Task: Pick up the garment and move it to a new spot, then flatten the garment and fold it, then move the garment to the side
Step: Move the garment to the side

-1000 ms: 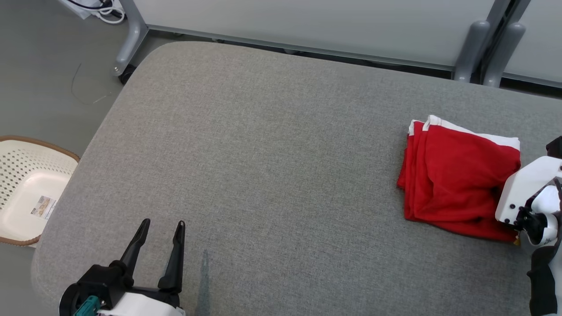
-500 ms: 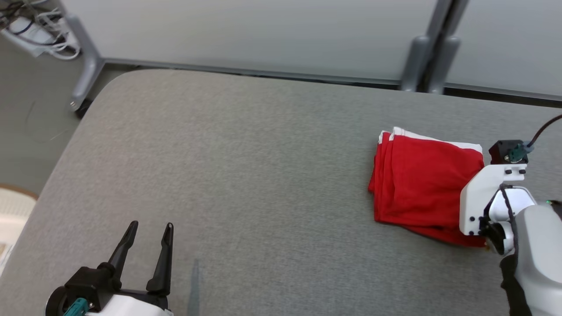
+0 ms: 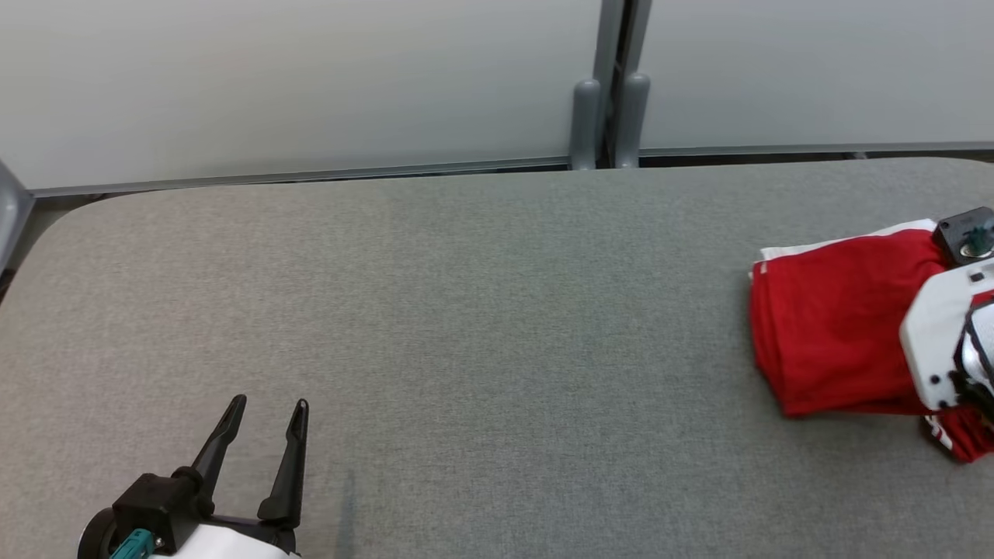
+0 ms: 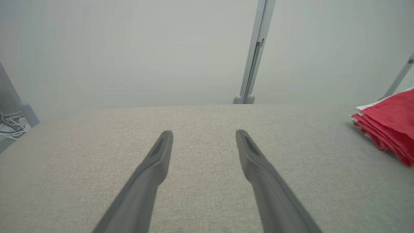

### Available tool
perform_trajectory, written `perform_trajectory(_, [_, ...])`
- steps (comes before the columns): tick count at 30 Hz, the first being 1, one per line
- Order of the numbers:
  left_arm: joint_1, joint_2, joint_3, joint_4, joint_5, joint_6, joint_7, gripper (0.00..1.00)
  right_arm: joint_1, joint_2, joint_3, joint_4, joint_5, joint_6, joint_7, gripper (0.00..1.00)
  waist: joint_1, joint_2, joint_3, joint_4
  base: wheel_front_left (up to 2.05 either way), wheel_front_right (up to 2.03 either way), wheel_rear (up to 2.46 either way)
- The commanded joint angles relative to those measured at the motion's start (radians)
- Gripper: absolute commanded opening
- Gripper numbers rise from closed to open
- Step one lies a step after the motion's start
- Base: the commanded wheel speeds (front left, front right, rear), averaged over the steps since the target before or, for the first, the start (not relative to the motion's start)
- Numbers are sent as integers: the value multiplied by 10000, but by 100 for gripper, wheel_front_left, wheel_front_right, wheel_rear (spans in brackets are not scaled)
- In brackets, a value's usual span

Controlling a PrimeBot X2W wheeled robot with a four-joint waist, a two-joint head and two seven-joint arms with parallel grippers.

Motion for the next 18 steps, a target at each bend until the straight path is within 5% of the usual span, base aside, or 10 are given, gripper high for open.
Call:
perform_trajectory(1, [-77,86,13,-28,-13,-1,21,100,77,-195,132,19,63,-1,-3,0,0,0,118,-122,0,0,0])
perform_trajectory(9, [-341,220,24,-140,-51,13,49,100,-620,-1728,1193,134,322,-1,-367,0,0,0,586,-229,0,0,0])
perform_trajectory(18, [-417,319,-39,-130,-105,40,102,100,-278,-2899,788,514,303,-1,-420,0,0,0,794,106,0,0,0])
